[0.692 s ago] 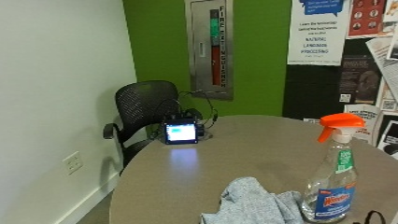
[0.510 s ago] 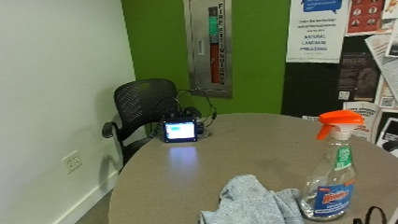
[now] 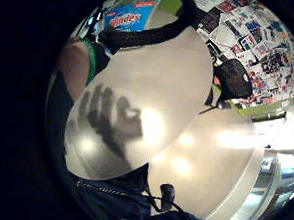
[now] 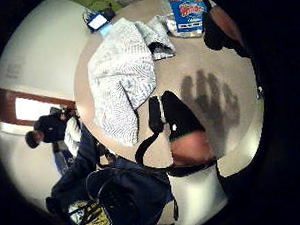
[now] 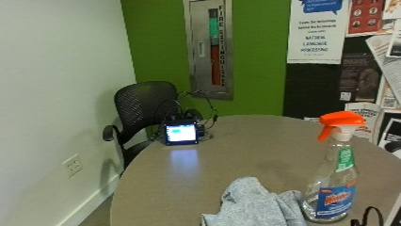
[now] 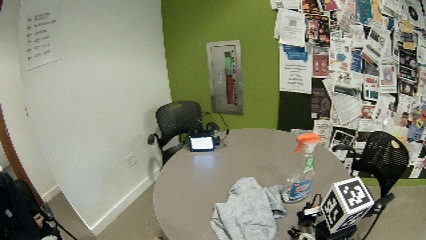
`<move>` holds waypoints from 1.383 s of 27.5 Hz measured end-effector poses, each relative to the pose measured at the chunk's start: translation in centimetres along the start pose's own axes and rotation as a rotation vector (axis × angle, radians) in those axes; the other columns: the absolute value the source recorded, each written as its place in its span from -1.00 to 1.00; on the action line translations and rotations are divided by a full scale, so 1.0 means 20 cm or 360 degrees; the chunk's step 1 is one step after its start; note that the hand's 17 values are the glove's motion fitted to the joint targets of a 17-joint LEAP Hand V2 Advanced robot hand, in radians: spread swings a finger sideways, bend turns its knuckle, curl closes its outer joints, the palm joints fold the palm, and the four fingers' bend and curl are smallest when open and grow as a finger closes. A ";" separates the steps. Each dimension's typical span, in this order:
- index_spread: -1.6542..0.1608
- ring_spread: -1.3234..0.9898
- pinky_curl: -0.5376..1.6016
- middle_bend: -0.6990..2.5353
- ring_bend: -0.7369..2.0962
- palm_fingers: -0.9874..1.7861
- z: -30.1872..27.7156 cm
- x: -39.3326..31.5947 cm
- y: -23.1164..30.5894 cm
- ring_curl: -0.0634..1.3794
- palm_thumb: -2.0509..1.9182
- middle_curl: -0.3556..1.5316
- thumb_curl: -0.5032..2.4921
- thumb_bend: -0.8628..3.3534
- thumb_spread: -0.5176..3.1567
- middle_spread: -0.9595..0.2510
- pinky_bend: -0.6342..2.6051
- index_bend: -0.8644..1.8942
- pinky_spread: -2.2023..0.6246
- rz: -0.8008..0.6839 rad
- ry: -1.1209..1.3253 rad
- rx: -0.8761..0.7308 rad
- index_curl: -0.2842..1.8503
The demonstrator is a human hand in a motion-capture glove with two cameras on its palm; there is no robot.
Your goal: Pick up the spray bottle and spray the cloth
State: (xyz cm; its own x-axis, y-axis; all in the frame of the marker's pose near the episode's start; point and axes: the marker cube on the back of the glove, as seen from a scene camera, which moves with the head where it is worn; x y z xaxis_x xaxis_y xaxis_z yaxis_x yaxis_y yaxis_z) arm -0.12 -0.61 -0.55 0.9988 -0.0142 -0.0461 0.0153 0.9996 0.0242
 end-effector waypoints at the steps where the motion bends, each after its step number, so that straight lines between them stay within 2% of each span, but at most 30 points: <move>1: 0.50 0.03 -0.29 -0.40 -0.25 0.37 0.00 0.00 0.00 -0.54 0.30 -0.33 -0.50 -0.49 -0.14 0.47 -0.49 -0.23 0.63 -0.0005 0.0005 0.0003 -0.45; 9: 0.49 0.02 -0.27 -0.42 -0.26 0.38 -0.04 0.02 -0.09 -0.50 0.31 -0.29 -0.48 -0.51 -0.11 0.46 -0.50 -0.25 0.63 0.0026 -0.0028 0.0065 -0.43; 20: 0.49 0.01 -0.24 -0.40 -0.23 0.42 -0.25 0.19 -0.41 -0.45 0.32 -0.24 -0.45 -0.54 -0.09 0.43 -0.48 -0.30 0.58 0.0343 -0.0412 0.0399 -0.45; 26: 0.48 0.06 -0.17 -0.46 -0.28 0.13 -0.29 0.23 -0.57 -0.42 0.35 -0.25 -0.43 -0.55 -0.10 0.50 -0.39 -0.33 0.65 0.0494 -0.0687 0.0450 -0.47; 31: 0.47 0.08 -0.17 -0.45 -0.26 0.10 -0.21 0.25 -0.63 -0.44 0.38 -0.25 -0.42 -0.55 -0.11 0.52 -0.38 -0.33 0.68 0.0527 -0.0849 0.0383 -0.51; 38: 0.46 0.08 -0.18 -0.43 -0.23 0.10 -0.10 0.21 -0.64 -0.44 0.41 -0.23 -0.40 -0.56 -0.13 0.52 -0.39 -0.31 0.71 0.0500 -0.1007 0.0461 -0.52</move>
State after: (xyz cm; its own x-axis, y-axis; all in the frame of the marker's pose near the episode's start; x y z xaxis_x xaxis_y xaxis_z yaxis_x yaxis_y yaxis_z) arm 3.80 -13.42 -3.08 0.7928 0.1713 0.5849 -0.3497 0.9138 0.2065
